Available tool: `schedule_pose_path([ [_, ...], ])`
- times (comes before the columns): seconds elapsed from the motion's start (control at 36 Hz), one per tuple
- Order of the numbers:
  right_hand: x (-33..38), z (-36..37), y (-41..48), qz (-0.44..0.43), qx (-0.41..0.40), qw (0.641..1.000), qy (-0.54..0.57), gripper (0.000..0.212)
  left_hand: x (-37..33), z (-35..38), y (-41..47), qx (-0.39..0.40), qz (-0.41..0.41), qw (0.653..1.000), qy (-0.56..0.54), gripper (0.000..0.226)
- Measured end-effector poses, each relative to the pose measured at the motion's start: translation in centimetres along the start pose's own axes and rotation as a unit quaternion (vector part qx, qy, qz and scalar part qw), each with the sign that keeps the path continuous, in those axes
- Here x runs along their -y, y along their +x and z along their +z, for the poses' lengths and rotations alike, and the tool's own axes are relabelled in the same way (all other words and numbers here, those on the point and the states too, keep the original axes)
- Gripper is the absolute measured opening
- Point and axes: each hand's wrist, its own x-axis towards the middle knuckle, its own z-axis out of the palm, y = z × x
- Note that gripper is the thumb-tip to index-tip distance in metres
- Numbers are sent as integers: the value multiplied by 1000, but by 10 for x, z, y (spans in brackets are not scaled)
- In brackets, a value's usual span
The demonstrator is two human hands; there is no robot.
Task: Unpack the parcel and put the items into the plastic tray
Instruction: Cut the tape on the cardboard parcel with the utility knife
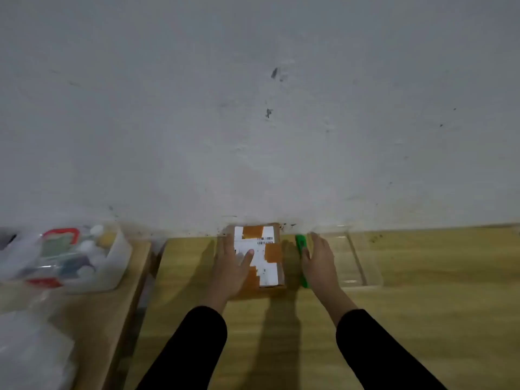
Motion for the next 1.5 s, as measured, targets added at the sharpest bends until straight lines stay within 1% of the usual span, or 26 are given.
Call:
schedule_pose_path([
  [0.06,-9,8,2,12,-14,1000,4,40,2,5,3,-10,-7,1000,-6,68],
  [0.11,-18,19,2,37,-11,999,-7,43,7,11,5,-5,-9,999,-33,69],
  [0.25,-37,38,6,75,-20,997,-29,44,22,24,12,-21,14,995,-95,66],
  [0.47,-43,52,10,113,-41,992,-44,39,40,40,21,-58,-6,994,-87,61],
  [0.56,-37,51,10,118,-39,991,-50,39,44,42,23,-54,-10,995,-82,61],
  [0.64,-29,48,8,124,-55,990,-27,39,47,43,26,-46,-14,995,-87,64],
  [0.69,-21,44,7,108,-69,992,-6,36,49,43,27,-36,-18,994,-97,65],
  [0.81,0,36,3,37,-80,995,56,27,52,44,29,-19,-28,991,-132,70],
  [0.89,19,40,-2,-13,-51,996,72,32,53,46,30,-18,-21,989,-147,70],
  [0.94,27,46,-4,-29,-22,998,56,37,53,46,31,-15,-17,988,-150,71],
  [1.03,36,55,-6,-31,2,1000,-1,45,55,44,31,-14,-14,989,-147,71],
  [1.14,40,61,-4,-45,16,998,-34,44,56,41,31,5,-2,985,-173,71],
  [1.19,36,60,-2,-45,5,999,-15,41,57,39,31,10,2,980,-199,69],
  [1.25,28,58,0,-34,-32,998,30,37,59,38,31,13,-1,973,-231,66],
  [1.31,18,57,3,6,-46,996,74,39,61,36,31,14,-10,962,-274,65],
  [1.33,14,57,5,37,-28,994,97,42,62,36,32,19,-21,956,-292,65],
  [1.39,7,57,6,95,49,981,163,45,62,35,32,35,-44,948,-312,64],
  [1.44,1,57,3,117,116,965,204,47,62,35,30,53,-44,947,-313,63],
  [1.5,-2,55,1,124,140,955,229,48,61,36,29,64,-41,947,-311,64],
])
